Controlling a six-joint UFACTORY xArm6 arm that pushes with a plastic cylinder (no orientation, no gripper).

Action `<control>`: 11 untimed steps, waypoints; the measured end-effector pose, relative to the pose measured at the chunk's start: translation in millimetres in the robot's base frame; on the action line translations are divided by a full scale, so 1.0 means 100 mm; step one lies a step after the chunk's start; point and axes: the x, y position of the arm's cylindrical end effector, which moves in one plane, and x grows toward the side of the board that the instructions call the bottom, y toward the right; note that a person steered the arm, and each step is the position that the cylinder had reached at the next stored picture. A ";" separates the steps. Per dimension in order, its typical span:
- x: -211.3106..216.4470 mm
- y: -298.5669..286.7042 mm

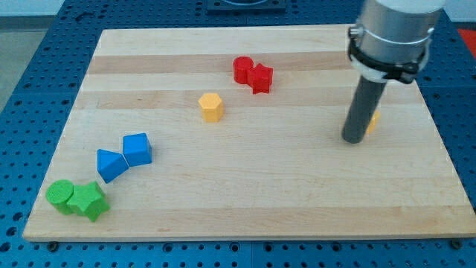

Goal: Push the yellow hexagon down a bit

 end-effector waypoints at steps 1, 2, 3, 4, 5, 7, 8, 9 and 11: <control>-0.03 0.24; -0.09 0.31; -0.04 0.08; -0.08 -0.42; -0.26 -0.96; -0.27 -1.95; -0.27 -2.41; -0.28 -2.83; -0.80 -2.74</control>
